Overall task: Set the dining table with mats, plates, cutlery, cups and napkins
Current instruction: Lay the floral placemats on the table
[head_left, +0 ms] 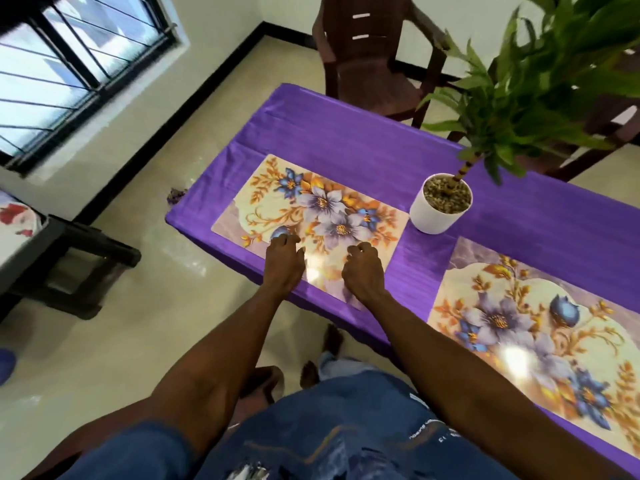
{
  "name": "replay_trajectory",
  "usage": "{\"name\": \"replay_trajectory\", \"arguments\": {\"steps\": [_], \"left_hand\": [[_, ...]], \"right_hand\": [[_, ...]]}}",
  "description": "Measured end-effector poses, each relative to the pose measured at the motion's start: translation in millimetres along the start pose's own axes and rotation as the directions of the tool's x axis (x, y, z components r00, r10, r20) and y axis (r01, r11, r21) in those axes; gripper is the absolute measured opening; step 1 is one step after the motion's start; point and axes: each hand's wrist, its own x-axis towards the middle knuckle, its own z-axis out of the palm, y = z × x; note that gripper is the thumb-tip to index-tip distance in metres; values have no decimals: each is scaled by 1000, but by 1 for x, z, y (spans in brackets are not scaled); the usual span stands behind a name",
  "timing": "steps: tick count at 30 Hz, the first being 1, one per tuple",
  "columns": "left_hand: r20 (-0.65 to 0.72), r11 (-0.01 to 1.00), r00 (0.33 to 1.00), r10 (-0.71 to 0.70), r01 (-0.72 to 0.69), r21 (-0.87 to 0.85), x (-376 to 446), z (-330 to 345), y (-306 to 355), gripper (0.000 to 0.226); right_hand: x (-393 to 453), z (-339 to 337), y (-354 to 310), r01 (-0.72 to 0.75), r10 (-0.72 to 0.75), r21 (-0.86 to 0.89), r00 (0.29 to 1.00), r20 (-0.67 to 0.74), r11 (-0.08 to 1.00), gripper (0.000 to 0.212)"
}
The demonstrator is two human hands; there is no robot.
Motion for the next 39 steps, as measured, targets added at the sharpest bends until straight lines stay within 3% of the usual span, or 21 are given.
{"name": "replay_trajectory", "arguments": {"steps": [3, 8, 15, 20, 29, 39], "left_hand": [[36, 999, 999, 22, -24, 40, 25, -7, -7, 31], [44, 999, 999, -12, 10, 47, 57, -23, -18, 33], [64, 996, 995, -79, 76, 53, 89, -39, -42, 29], [100, 999, 994, -39, 36, 26, 116, -43, -51, 29], [123, 999, 992, -6, 13, -50, 163, -56, -113, 41], [263, 988, 957, -121, 142, -62, 191, -80, -147, 42]], "right_hand": [[16, -14, -23, -53, 53, 3, 998, -18, 999, 34], [43, -19, -51, -27, 27, 10, 999, -18, 1000, 41], [67, -5, -68, -25, 26, 34, 1000, -8, 999, 34], [78, 7, -83, -54, 55, 19, 997, -49, 998, 32], [110, 22, -158, -265, 269, -71, 961, 59, 962, 61], [120, 43, -189, -436, 434, -70, 900, -38, 897, 55]]}}
